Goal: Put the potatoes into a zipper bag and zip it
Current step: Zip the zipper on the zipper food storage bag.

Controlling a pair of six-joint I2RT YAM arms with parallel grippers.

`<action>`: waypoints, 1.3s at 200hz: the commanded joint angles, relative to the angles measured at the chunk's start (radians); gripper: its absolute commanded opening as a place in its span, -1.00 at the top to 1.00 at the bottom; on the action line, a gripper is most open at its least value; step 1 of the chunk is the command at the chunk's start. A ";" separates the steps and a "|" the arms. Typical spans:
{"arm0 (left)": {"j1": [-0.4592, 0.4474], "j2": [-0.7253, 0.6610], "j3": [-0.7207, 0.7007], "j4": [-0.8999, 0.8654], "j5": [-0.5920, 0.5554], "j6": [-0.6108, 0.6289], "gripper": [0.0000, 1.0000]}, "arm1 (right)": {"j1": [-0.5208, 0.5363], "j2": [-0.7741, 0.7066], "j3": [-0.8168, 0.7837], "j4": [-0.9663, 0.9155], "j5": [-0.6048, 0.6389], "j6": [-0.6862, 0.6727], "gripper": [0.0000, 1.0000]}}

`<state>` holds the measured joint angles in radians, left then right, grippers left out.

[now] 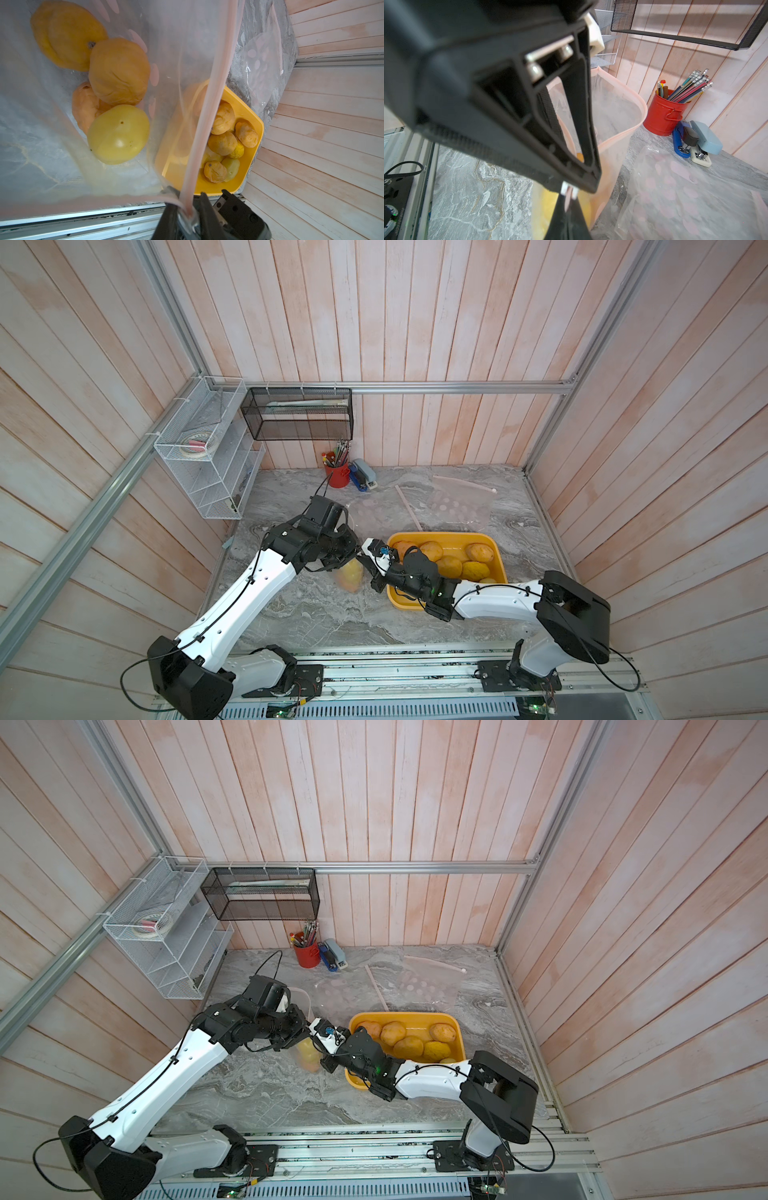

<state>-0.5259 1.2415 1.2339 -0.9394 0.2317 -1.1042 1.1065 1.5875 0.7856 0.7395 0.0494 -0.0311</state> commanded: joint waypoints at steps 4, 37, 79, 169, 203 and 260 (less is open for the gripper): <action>0.006 0.018 0.001 -0.003 0.013 0.026 0.69 | 0.008 0.002 0.034 0.003 0.024 -0.010 1.00; 0.019 0.028 0.016 -0.023 0.004 0.043 0.87 | 0.008 -0.006 0.029 0.005 0.020 -0.004 1.00; 0.056 0.034 0.021 -0.032 0.015 0.072 1.00 | 0.008 -0.009 0.021 0.006 0.001 0.011 1.00; 0.206 0.045 0.082 -0.040 0.000 0.198 1.00 | 0.027 -0.092 -0.050 0.037 -0.060 0.033 1.00; 0.274 0.036 0.090 -0.038 -0.023 0.228 1.00 | 0.028 -0.123 -0.078 0.042 -0.059 0.040 1.00; 0.367 0.036 0.105 -0.035 -0.085 0.266 1.00 | 0.028 -0.159 -0.128 0.064 -0.051 0.053 1.00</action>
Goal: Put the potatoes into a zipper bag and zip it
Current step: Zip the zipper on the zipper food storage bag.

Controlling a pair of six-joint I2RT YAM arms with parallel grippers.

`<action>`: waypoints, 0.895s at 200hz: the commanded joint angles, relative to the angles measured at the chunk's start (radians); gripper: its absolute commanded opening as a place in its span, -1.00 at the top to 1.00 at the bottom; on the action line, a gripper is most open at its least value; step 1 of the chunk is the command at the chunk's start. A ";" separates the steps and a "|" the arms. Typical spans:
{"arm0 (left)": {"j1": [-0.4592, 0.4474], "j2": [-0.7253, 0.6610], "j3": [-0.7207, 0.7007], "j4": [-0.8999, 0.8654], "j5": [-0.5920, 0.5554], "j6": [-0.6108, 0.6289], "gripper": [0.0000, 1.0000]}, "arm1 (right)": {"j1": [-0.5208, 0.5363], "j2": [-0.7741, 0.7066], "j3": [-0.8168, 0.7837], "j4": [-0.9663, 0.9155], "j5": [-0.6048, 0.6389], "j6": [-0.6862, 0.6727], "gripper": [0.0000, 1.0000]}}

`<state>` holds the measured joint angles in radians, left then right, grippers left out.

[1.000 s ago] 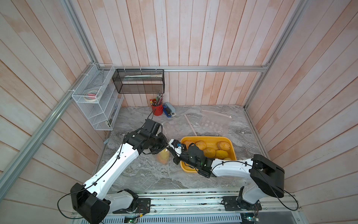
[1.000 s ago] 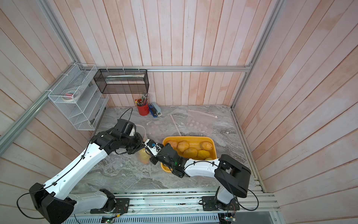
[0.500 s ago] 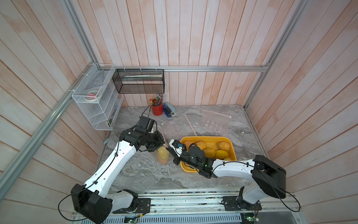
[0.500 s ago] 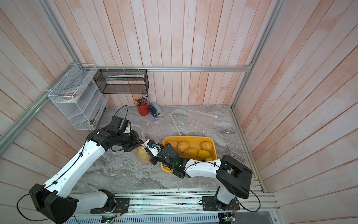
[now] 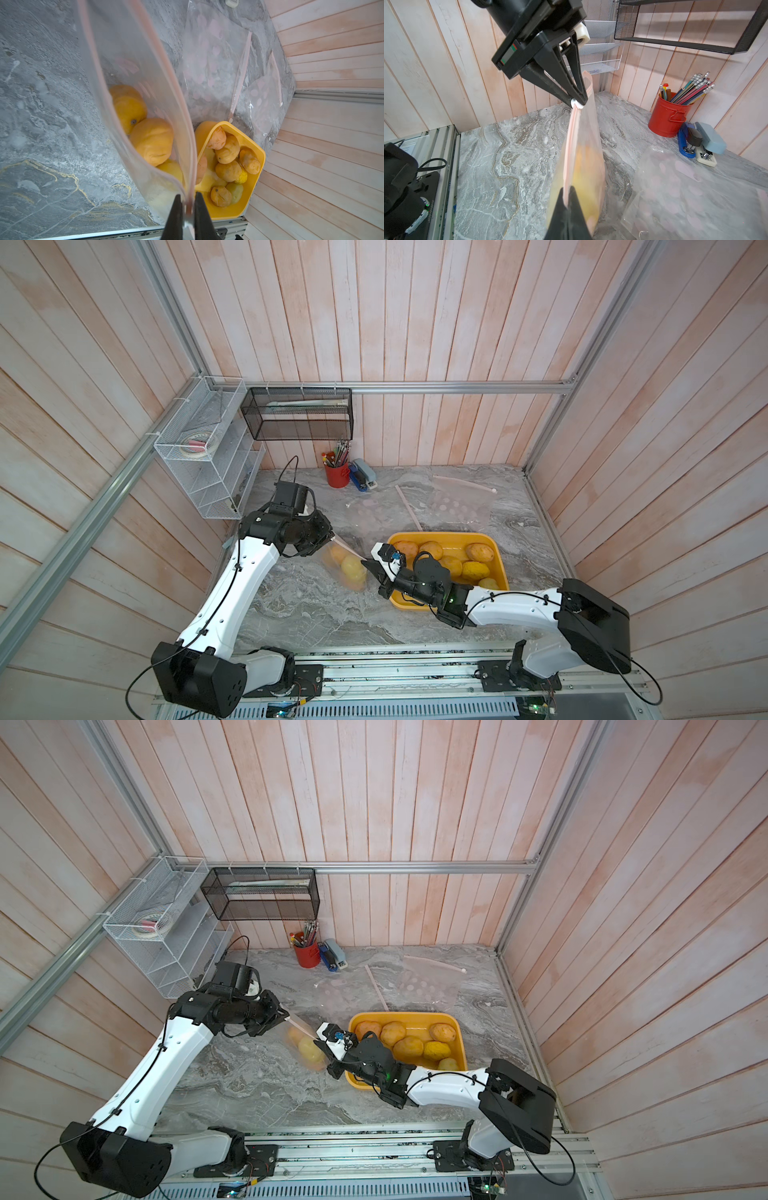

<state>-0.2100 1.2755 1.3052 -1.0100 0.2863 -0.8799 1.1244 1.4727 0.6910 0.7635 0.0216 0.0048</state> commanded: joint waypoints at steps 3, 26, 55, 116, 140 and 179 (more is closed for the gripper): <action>0.058 0.003 0.034 0.035 -0.143 0.044 1.00 | 0.011 -0.045 -0.035 0.041 -0.024 0.017 1.00; 0.103 0.001 0.030 0.031 -0.147 0.051 1.00 | 0.011 -0.056 -0.052 0.050 -0.021 0.021 1.00; 0.161 -0.008 0.017 0.029 -0.144 0.056 1.00 | 0.010 -0.065 -0.069 0.062 -0.016 0.024 1.00; 0.275 -0.037 0.005 0.015 -0.154 0.067 1.00 | 0.011 -0.068 -0.083 0.084 -0.028 0.040 1.00; 0.301 -0.043 0.006 -0.004 -0.176 0.061 1.00 | 0.011 -0.065 -0.084 0.089 -0.032 0.047 1.00; 0.351 -0.058 0.009 -0.037 -0.209 0.055 1.00 | 0.010 -0.067 -0.091 0.094 -0.035 0.049 1.00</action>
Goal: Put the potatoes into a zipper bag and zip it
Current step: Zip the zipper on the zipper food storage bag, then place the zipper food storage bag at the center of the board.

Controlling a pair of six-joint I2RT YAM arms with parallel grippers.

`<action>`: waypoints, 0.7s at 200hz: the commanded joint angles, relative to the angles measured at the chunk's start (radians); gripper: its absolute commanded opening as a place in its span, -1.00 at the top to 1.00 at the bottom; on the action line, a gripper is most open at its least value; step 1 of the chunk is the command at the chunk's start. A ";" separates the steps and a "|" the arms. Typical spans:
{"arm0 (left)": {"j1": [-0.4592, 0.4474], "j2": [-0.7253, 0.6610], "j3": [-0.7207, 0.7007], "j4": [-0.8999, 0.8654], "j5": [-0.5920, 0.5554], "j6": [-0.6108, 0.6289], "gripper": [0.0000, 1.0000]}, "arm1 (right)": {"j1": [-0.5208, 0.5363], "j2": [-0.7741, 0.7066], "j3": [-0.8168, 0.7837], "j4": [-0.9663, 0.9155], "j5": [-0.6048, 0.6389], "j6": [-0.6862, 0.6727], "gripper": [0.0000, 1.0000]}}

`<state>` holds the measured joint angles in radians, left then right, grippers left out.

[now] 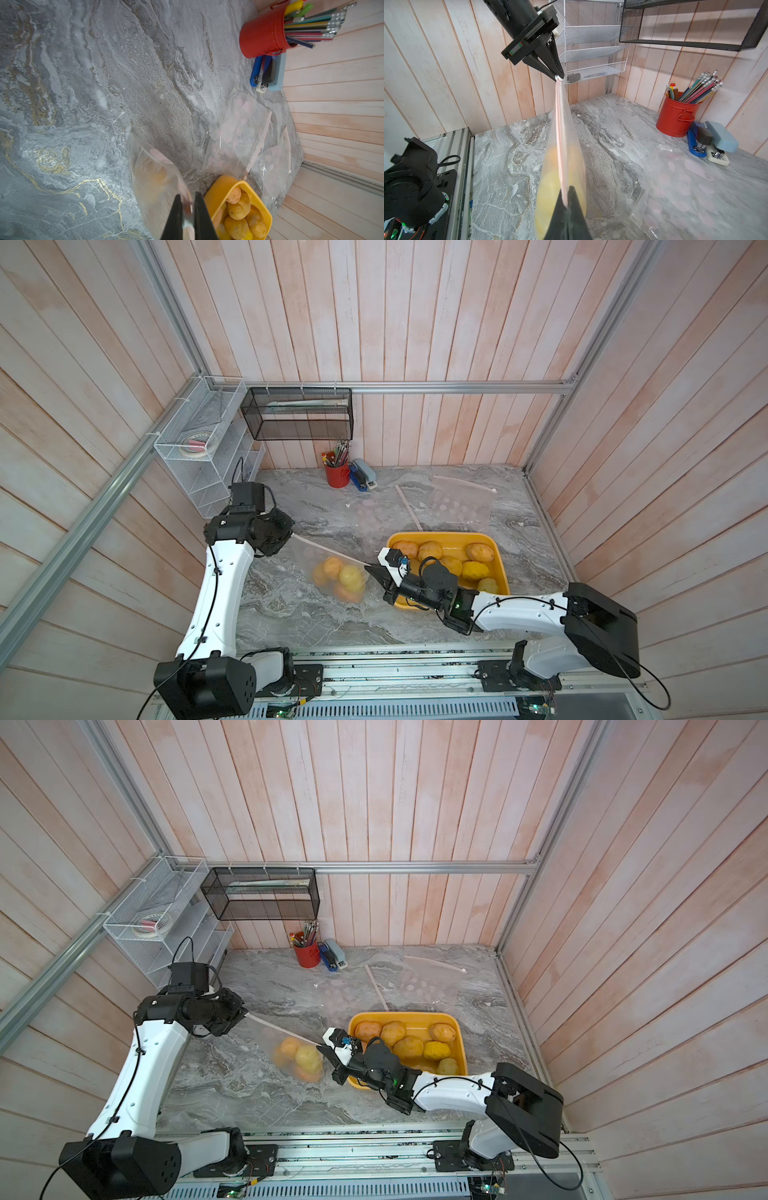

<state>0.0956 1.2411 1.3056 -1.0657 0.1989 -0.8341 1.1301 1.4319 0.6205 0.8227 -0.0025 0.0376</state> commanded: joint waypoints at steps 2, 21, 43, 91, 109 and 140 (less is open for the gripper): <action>0.048 -0.025 0.009 0.018 -0.123 0.009 1.00 | 0.004 -0.027 -0.019 0.035 -0.011 0.016 1.00; 0.070 -0.032 0.006 0.009 -0.128 0.007 1.00 | 0.004 -0.027 -0.024 0.041 -0.015 0.020 1.00; 0.077 -0.040 0.008 -0.005 -0.131 0.002 1.00 | 0.004 -0.017 -0.021 0.054 -0.029 0.038 1.00; 0.097 -0.093 0.107 -0.215 -0.360 -0.116 1.00 | 0.004 0.110 0.089 0.097 -0.166 0.216 1.00; 0.098 -0.124 0.138 -0.272 -0.427 -0.164 1.00 | 0.001 0.157 0.159 0.057 -0.190 0.267 1.00; 0.098 -0.124 0.141 -0.262 -0.454 -0.172 1.00 | -0.020 0.197 0.243 -0.024 -0.178 0.336 1.00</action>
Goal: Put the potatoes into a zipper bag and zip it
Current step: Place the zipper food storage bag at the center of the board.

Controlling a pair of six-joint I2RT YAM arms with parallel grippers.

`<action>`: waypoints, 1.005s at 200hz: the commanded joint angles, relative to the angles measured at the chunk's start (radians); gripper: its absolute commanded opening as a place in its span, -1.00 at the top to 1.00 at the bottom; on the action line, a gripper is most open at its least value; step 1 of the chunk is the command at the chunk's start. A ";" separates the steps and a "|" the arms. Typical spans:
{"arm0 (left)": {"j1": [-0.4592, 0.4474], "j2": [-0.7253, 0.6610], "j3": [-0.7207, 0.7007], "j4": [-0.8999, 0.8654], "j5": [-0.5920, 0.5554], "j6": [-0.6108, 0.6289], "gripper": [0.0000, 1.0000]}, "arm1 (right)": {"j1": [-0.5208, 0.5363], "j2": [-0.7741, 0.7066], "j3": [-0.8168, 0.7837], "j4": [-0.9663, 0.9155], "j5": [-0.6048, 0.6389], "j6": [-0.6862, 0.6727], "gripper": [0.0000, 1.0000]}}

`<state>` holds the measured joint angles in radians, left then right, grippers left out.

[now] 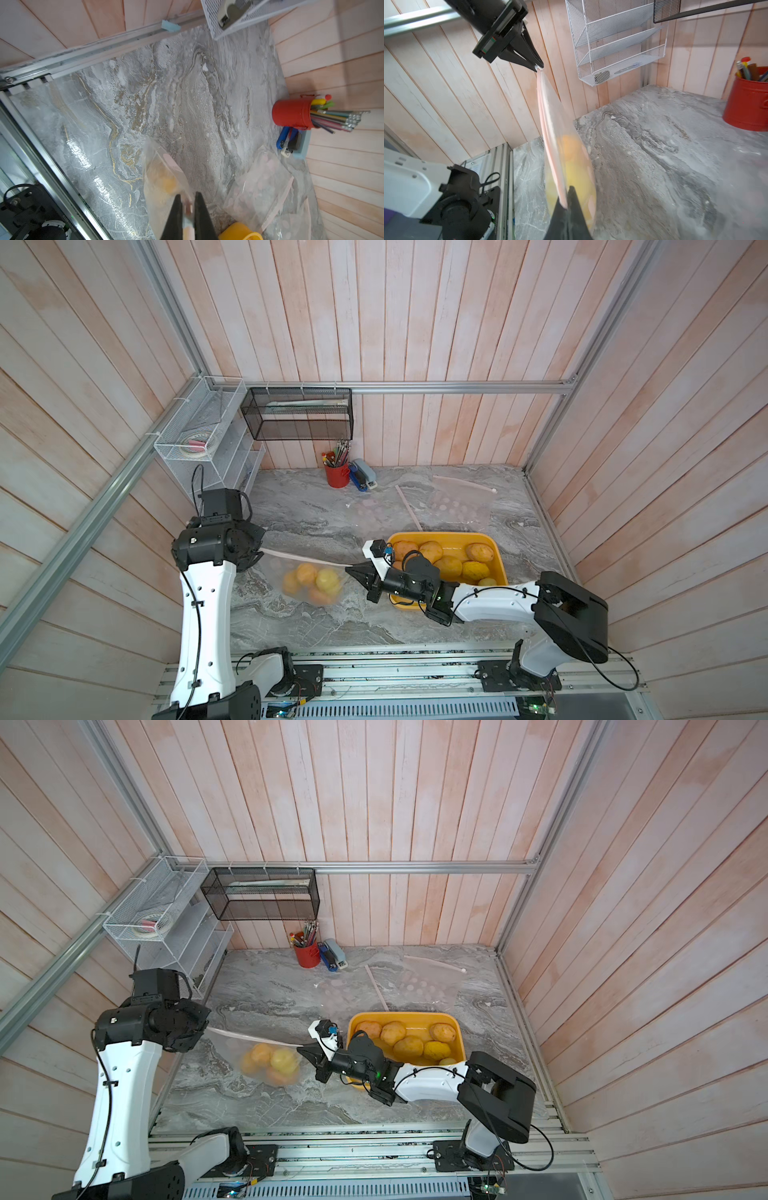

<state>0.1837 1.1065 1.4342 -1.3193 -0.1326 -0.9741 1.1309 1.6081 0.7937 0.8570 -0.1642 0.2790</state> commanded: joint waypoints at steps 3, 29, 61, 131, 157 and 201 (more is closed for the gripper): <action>0.010 0.018 0.011 -0.003 -0.120 -0.030 1.00 | -0.026 0.025 0.078 -0.067 -0.012 0.100 1.00; 0.018 0.139 -0.013 0.057 -0.061 0.012 1.00 | -0.080 0.087 0.130 -0.124 -0.018 0.171 1.00; 0.018 0.235 -0.029 0.114 -0.088 0.009 1.00 | -0.161 0.242 0.256 -0.250 -0.016 0.238 1.00; 0.020 0.241 -0.164 0.389 -0.051 0.059 1.00 | -0.257 0.453 0.388 -0.279 -0.083 0.302 1.00; 0.020 0.271 -0.193 0.458 -0.024 0.069 1.00 | -0.255 0.462 0.395 -0.273 -0.089 0.310 1.00; 0.023 0.329 -0.167 0.393 -0.155 0.006 0.97 | -0.212 0.489 0.410 -0.266 -0.099 0.343 1.00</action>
<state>0.1883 1.4139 1.2495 -0.9165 -0.1474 -0.9363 0.9028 2.0594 1.1820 0.6315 -0.2783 0.5961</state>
